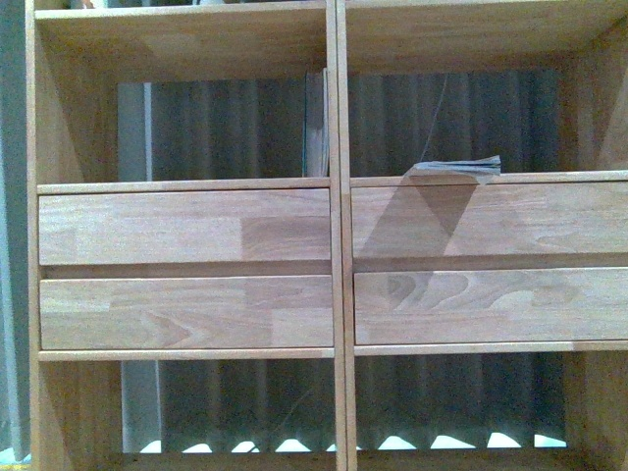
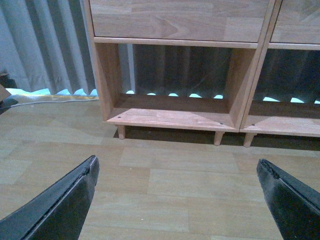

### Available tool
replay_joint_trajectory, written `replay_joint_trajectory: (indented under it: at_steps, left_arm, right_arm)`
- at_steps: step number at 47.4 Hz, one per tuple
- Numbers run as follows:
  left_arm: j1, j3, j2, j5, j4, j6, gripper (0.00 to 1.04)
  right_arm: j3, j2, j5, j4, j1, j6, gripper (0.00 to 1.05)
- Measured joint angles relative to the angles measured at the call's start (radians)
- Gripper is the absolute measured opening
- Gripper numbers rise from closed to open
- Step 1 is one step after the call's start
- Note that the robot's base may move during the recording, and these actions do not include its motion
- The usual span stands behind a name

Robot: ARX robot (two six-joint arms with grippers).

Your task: Organize books on shelf

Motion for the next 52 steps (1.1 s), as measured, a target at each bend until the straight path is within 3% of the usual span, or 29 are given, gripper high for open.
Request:
replay_joint_trajectory:
  at_steps: [52]
  left_arm:
    - [0.000,0.000,0.000,0.000,0.000,0.000,0.97]
  right_arm:
    - [0.000,0.000,0.000,0.000,0.000,0.000,0.98]
